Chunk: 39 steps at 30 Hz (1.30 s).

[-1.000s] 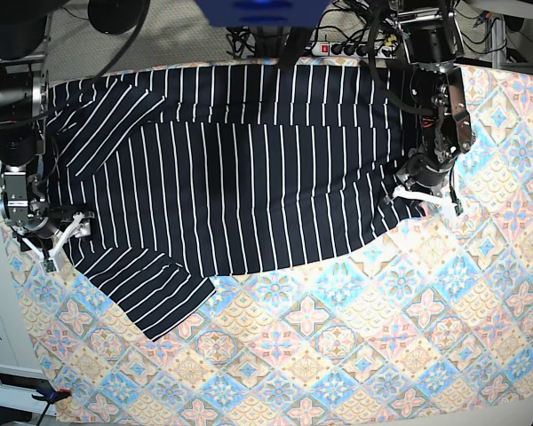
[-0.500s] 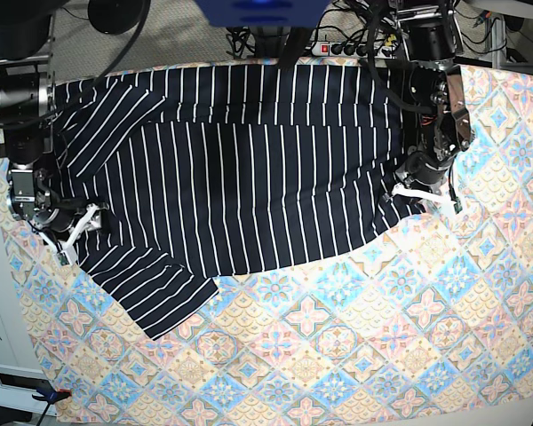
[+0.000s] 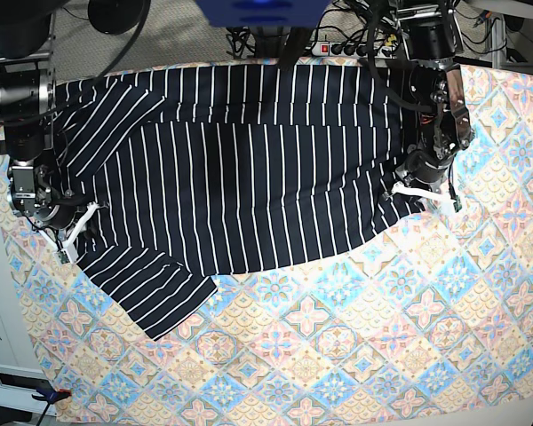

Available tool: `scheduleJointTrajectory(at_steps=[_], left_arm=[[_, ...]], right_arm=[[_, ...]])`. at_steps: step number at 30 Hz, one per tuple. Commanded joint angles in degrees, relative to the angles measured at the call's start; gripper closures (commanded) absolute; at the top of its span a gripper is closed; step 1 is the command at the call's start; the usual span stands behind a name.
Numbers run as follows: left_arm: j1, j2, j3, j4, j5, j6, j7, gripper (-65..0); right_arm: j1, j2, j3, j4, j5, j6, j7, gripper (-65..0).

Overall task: Fold the T-shirt properly
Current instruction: 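Lift the hem with both grippers and fold it toward the collar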

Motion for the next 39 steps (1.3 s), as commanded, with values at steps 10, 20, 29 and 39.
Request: scheduleJointTrajectory(at_steps=[10,20,29,39], left_arm=[[2.7,0.3,-0.1,8.9,-0.3,-0.3,-1.0,0.0],[7.5,0.4,-0.1,16.4,-0.3,-0.3,-1.1,0.0],[14.0,-0.5,-1.7,24.2,-0.3,-0.6,-1.1,0.0],[21.4,-2.0,-8.3,26.9,-6.9,-0.8,-1.1,0.0]], right_arm=[[-12.9,2.3,16.9,22.3,0.0,0.4,-7.9,0.0],[-29.6,2.2,28.3,47.9,0.1,0.4,-15.3,0.0],[-42.2,0.1,34.9,63.0,0.2,0.4,-17.7,0.0],[-51.4,-4.4,36.5,70.0,0.2,0.4,-17.8,0.0]])
